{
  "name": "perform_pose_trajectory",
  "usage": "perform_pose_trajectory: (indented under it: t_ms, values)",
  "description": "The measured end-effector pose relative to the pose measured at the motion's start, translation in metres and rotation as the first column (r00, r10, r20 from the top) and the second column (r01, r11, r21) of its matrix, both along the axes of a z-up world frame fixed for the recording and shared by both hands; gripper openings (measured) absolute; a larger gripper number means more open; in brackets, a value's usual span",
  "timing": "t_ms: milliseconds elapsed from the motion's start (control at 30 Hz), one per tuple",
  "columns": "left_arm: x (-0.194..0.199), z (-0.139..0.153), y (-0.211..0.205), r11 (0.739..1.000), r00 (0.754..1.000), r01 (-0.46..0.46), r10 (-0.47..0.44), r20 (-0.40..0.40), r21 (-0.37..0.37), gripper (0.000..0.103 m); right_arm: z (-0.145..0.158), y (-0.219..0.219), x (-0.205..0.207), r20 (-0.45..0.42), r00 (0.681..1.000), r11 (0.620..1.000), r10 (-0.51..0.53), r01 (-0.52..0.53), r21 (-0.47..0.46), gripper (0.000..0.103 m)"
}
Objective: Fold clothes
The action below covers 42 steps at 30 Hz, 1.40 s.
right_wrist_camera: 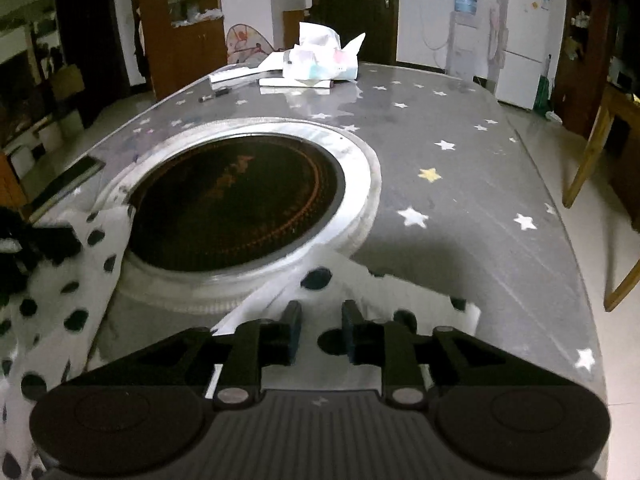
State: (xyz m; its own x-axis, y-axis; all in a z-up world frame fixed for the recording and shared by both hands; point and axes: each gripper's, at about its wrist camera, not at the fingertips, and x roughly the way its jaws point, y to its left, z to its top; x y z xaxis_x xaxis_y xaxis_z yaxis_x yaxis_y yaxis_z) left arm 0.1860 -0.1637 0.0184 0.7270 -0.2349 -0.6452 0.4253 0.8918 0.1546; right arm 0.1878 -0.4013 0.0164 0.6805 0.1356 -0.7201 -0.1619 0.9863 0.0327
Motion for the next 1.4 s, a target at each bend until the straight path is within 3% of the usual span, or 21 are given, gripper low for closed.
perform_pose_trajectory:
  t_ms: [100, 233, 400, 600, 867, 1100, 1400]
  values:
    - [0.007, -0.013, -0.007, 1.0, 1.0, -0.014, 0.014, 0.021, 0.018, 0.017, -0.002, 0.003, 0.01, 0.013, 1.0, 1.0, 0.01, -0.01, 0.005, 0.036]
    - [0.012, -0.02, -0.013, 0.997, 0.995, -0.057, 0.052, 0.083, 0.057, 0.018, -0.001, 0.009, 0.016, 0.031, 0.999, 1.0, 0.024, -0.023, -0.015, 0.039]
    - [0.007, -0.004, 0.003, 0.997, 0.996, -0.071, 0.072, 0.046, -0.017, 0.018, 0.017, 0.009, -0.006, 0.035, 0.998, 0.999, 0.054, -0.054, -0.007, 0.041]
    - [-0.046, 0.016, 0.017, 0.999, 1.0, -0.002, 0.003, 0.024, -0.043, 0.018, 0.023, 0.021, -0.057, -0.035, 0.988, 0.988, 0.151, -0.152, -0.013, 0.042]
    - [-0.098, -0.004, 0.032, 1.0, 1.0, 0.004, -0.004, -0.009, 0.017, 0.018, 0.008, 0.047, -0.11, -0.047, 0.979, 0.98, 0.196, -0.196, 0.023, 0.043]
    - [-0.108, -0.01, 0.05, 0.996, 0.999, -0.045, 0.042, 0.031, 0.082, 0.018, 0.004, 0.034, -0.129, -0.029, 0.991, 0.99, 0.134, -0.135, -0.031, 0.048]
    - [-0.108, -0.008, 0.078, 0.987, 0.99, -0.138, 0.136, 0.025, 0.077, 0.018, 0.008, -0.005, -0.157, -0.028, 0.999, 0.999, 0.033, -0.034, -0.022, 0.053]
